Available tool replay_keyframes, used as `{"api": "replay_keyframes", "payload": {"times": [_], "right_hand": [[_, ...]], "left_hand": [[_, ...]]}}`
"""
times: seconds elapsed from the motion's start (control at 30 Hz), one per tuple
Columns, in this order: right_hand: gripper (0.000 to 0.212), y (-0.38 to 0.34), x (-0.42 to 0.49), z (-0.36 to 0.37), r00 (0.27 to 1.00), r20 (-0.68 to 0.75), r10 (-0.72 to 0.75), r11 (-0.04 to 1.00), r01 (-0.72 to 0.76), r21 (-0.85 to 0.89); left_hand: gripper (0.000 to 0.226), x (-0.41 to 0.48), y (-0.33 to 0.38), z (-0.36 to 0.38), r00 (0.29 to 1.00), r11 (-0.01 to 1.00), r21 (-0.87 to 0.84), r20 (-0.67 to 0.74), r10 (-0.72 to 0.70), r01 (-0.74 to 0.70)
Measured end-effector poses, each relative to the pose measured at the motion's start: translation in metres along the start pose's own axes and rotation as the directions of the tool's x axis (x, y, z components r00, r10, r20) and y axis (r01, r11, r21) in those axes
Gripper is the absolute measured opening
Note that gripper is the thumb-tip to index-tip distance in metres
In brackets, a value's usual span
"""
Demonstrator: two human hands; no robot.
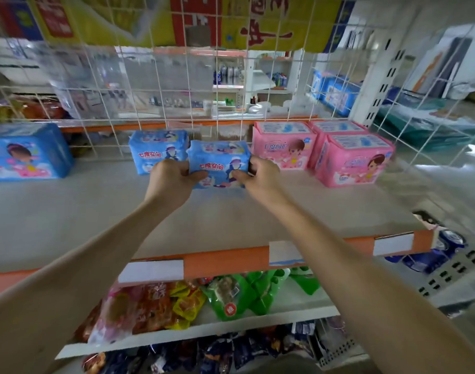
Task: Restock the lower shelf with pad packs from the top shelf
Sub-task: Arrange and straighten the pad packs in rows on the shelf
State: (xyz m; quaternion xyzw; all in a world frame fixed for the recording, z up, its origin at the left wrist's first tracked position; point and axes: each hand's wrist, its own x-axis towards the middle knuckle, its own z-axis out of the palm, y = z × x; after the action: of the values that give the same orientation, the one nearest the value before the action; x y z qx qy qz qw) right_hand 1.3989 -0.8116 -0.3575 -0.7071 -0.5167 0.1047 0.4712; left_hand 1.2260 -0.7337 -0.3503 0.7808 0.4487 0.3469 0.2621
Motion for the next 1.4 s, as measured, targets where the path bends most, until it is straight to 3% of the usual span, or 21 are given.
{"api": "replay_keyframes", "payload": {"times": [0.33, 0.47, 0.63, 0.77, 0.87, 0.93, 1.03, 1.13, 1.27, 1.4], "right_hand": [[0.033, 0.021, 0.031, 0.012, 0.994, 0.047, 0.102, 0.993, -0.105, 0.058], [0.038, 0.022, 0.045, 0.015, 0.991, 0.071, 0.111, 0.993, -0.113, 0.023], [0.037, 0.021, 0.058, 0.021, 0.995, 0.014, 0.098, 0.995, -0.098, -0.003], [0.034, 0.023, 0.065, 0.032, 0.995, -0.012, 0.1, 0.995, -0.1, 0.014], [0.029, 0.026, 0.068, 0.038, 0.993, -0.004, 0.114, 0.993, -0.114, 0.037], [0.028, 0.027, 0.072, 0.041, 0.994, 0.0, 0.113, 0.993, -0.113, 0.04], [0.03, 0.023, 0.078, 0.048, 0.992, -0.027, 0.121, 0.992, -0.12, 0.031], [0.032, 0.022, 0.08, 0.053, 0.997, -0.011, 0.073, 0.997, -0.073, -0.015], [0.032, 0.025, 0.082, 0.06, 1.0, 0.0, 0.023, 1.0, -0.023, -0.002], [0.031, 0.024, 0.084, 0.066, 0.999, -0.022, 0.027, 1.0, -0.027, 0.011]], "left_hand": [[0.031, 0.028, -0.013, 0.019, 0.997, 0.995, 0.069, -0.009, -0.077, 0.078], [0.027, 0.041, -0.012, 0.022, 0.999, 0.979, 0.202, -0.017, -0.037, 0.039], [0.042, 0.054, -0.01, 0.026, 0.999, 0.932, 0.358, -0.01, -0.053, 0.053], [0.052, 0.055, -0.021, 0.011, 0.983, 0.919, 0.372, -0.17, -0.07, 0.13], [0.051, 0.052, -0.042, -0.022, 0.912, 0.941, 0.3, -0.41, -0.02, 0.156], [0.053, 0.055, -0.061, -0.042, 0.884, 0.956, 0.241, -0.467, -0.039, 0.17], [0.074, 0.066, -0.085, -0.055, 0.944, 0.972, 0.127, -0.293, -0.152, 0.196], [0.068, 0.072, -0.095, -0.054, 0.984, 0.987, 0.056, -0.097, -0.147, 0.153], [0.05, 0.075, -0.099, -0.048, 0.976, 0.986, 0.082, -0.178, -0.126, 0.142], [0.049, 0.077, -0.094, -0.043, 0.97, 0.985, 0.006, -0.174, -0.167, 0.171]]}}
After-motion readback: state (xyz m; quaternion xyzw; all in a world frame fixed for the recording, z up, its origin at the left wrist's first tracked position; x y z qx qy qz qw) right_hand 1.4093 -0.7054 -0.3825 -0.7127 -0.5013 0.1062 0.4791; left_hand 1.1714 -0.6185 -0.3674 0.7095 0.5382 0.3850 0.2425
